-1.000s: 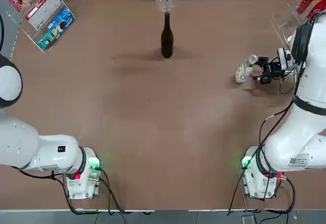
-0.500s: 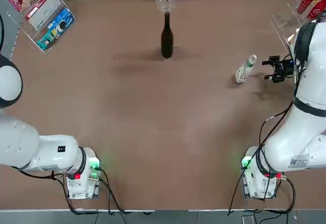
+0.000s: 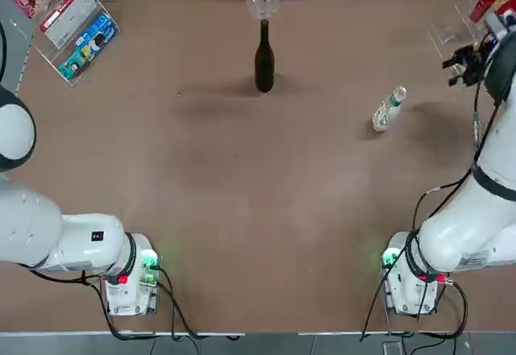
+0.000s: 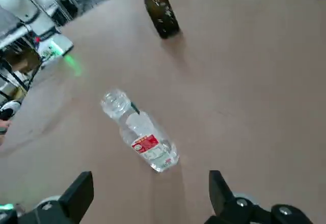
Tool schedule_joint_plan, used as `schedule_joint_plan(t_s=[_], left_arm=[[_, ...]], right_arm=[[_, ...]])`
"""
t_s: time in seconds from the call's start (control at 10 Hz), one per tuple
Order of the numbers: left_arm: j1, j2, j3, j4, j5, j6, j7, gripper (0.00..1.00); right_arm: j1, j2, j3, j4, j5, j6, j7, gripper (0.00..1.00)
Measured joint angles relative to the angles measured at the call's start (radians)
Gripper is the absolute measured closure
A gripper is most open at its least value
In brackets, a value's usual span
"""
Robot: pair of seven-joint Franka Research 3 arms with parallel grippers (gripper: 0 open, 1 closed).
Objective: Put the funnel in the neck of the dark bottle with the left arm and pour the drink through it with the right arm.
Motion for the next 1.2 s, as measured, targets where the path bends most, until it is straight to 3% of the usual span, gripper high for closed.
schedule_joint_plan(t_s=[0.2,0.4,0.6,0.8,1.0,1.2], left_arm=[[0.0,0.0,0.0,0.0,0.0,0.0,0.0,0.0],[0.0,0.0,0.0,0.0,0.0,0.0,0.0,0.0],[0.0,0.0,0.0,0.0,0.0,0.0,0.0,0.0],[0.0,0.0,0.0,0.0,0.0,0.0,0.0,0.0],[0.0,0.0,0.0,0.001,0.0,0.0,0.001,0.0],[0.0,0.0,0.0,0.001,0.0,0.0,0.001,0.0]], right_arm=[[0.014,-0.117,0.023,0.068,-0.135,0.023,0.282,0.0],[0.02,-0.201,0.089,0.157,-0.239,0.052,0.576,0.0],[0.024,-0.226,0.166,0.277,-0.34,0.055,0.888,0.0],[0.025,-0.27,0.294,0.341,-0.505,0.082,1.215,0.0],[0.026,-0.347,0.438,0.349,-0.662,0.129,1.553,0.0],[0.022,-0.407,0.53,0.35,-0.759,0.132,1.777,0.0]])
